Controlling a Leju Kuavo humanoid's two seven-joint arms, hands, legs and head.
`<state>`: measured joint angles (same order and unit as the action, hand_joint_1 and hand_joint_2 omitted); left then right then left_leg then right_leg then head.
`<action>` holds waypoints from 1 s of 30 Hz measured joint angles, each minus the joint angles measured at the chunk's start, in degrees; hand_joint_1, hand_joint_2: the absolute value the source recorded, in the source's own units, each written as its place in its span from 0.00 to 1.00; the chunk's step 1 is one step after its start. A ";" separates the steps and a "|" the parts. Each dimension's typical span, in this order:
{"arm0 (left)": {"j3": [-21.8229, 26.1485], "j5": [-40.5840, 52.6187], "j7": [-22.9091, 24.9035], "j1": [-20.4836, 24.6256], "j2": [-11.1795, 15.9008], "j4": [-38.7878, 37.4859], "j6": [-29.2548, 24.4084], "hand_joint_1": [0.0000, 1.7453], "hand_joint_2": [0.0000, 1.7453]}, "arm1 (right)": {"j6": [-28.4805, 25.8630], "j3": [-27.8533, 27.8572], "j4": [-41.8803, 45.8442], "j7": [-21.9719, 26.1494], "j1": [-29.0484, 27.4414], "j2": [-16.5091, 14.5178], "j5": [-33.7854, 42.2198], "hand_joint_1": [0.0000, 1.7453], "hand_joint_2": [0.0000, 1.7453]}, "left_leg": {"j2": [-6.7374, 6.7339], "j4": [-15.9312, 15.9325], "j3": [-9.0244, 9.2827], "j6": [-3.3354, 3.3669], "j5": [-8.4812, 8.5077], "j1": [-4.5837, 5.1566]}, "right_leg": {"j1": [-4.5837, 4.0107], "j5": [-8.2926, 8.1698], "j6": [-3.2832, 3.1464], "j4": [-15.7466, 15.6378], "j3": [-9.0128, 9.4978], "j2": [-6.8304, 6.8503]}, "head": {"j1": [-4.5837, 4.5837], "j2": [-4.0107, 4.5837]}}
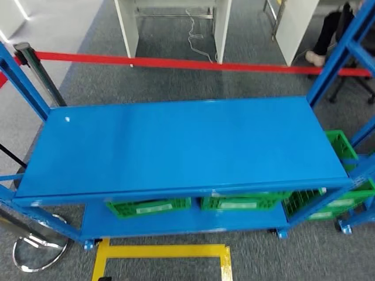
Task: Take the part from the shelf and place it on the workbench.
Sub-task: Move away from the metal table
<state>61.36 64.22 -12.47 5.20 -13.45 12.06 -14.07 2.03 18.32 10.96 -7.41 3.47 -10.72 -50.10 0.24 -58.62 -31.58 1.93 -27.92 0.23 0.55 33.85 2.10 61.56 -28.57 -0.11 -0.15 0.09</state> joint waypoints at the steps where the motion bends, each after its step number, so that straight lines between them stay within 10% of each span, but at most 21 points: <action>1: 0.03 0.17 0.37 0.03 -0.04 0.00 -0.22 0.00 0.25 | -0.28 0.00 -0.01 -0.09 0.09 -0.01 -0.06 0.00 0.00 | -0.04 0.12 0.26 0.15 -0.05 -0.04 | 0.02 1.46 0.16 2.75 -1.63 0.01 | 0.24 0.00; 4: 0.05 1.21 2.79 0.06 -0.14 0.00 -0.56 0.00 1.00 | -0.55 0.00 0.00 -1.12 0.78 0.01 -0.12 0.00 0.00 | -0.17 0.12 0.65 0.35 -0.65 -0.02 | -0.02 4.70 0.57 11.70 -7.83 0.07 | 0.51 0.00; 8: 0.06 1.61 4.97 0.00 -0.26 0.00 -0.87 0.00 1.00 | -1.14 0.00 -0.02 -2.79 1.12 0.01 -0.14 0.00 1.00 | -0.06 0.12 2.43 0.02 -1.96 -0.04 | -0.06 -3.20 0.30 3.40 -6.53 0.28 | 0.56 0.00; 14: -0.03 0.57 7.19 -0.02 -0.24 0.00 0.58 0.00 1.00 | -2.16 -0.01 0.01 -4.29 1.49 -0.02 0.28 0.00 1.00 | -0.36 -1.25 3.16 -2.09 -3.32 0.11 | -0.20 -5.01 -2.27 -2.20 -4.44 0.60 | 0.36 -0.02; 19: -3.58 -4.31 7.97 -1.47 0.67 0.00 1.25 0.00 1.00 | -3.04 -0.49 1.04 -4.80 1.35 0.19 4.41 0.00 1.00 | -0.32 -14.09 -3.79 -3.21 -9.57 -0.30 | -0.16 -4.68 -3.09 -2.58 -3.17 0.56 | -0.03 -0.02; 21: -5.36 -6.78 8.17 -2.60 1.08 -0.01 1.75 0.00 1.00 | -3.12 -0.86 1.88 -4.50 1.17 0.40 6.21 0.00 1.00 | -0.32 -13.55 -4.62 -3.08 -7.43 -0.29 | -0.30 -4.30 -3.15 -2.57 -2.75 0.41 | -0.05 -0.02; 23: -7.25 -9.11 8.26 -3.38 1.52 -0.04 2.26 0.00 0.50 | -3.17 -1.33 2.84 -4.13 0.96 0.61 7.93 0.00 1.00 | -0.33 -6.96 -2.53 -2.54 -2.46 -0.20 | -0.43 -3.85 -3.03 -2.63 -2.23 0.40 | 0.01 -0.02; 25: -9.34 -11.39 8.39 -4.15 1.98 -0.16 2.79 0.00 0.00 | -3.16 -1.96 3.72 -3.70 0.70 0.89 9.67 0.00 0.50 | -0.38 -2.40 -1.25 -1.91 -1.48 0.14 | -0.53 -3.52 -2.72 -2.64 -1.89 0.45 | 0.04 -0.01; 27: -11.47 -13.78 8.60 -5.39 2.46 -0.27 3.28 0.00 0.00 | -3.15 -2.56 4.48 -3.23 0.32 1.24 11.48 0.00 0.00 | -0.39 -1.41 -1.23 -1.37 -1.59 0.43 | -0.64 -3.18 -2.11 -2.59 -1.77 0.39 | 0.01 -0.01; 30: -15.04 -17.84 8.99 -6.59 3.25 -0.22 4.13 0.00 0.00 | -3.14 -3.66 5.48 -2.39 -0.61 2.00 14.60 0.00 0.00 | -0.40 -0.14 -0.51 -0.69 0.21 0.00 | -0.70 -1.53 -1.12 -1.31 -2.22 0.25 | 0.13 -0.02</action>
<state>46.32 46.38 -3.48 -1.39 -10.20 11.84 -9.94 -1.11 14.65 16.43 -9.80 2.86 -8.72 -35.50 -0.16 -58.76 -32.09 1.24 -27.71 0.22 -0.14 32.32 0.97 60.25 -30.79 0.14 -0.02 0.07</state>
